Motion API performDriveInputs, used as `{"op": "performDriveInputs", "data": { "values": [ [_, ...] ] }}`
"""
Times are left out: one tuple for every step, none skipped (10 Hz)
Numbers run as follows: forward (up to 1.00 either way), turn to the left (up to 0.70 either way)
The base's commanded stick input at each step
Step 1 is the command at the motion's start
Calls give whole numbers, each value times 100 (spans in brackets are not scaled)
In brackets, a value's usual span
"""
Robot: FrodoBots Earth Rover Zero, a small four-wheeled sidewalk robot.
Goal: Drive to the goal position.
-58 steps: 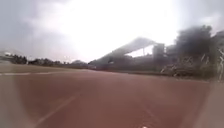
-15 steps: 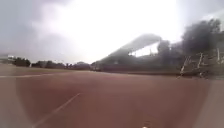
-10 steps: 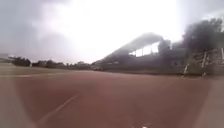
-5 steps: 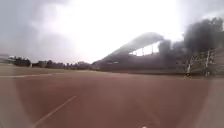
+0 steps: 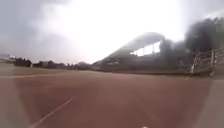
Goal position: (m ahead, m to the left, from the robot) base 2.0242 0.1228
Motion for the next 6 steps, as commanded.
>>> {"op": "performDriveInputs", "data": {
  "values": [
    [70, 0],
    [70, 0],
    [70, 0],
    [70, 0],
    [70, 0],
    [70, 0]
  ]
}}
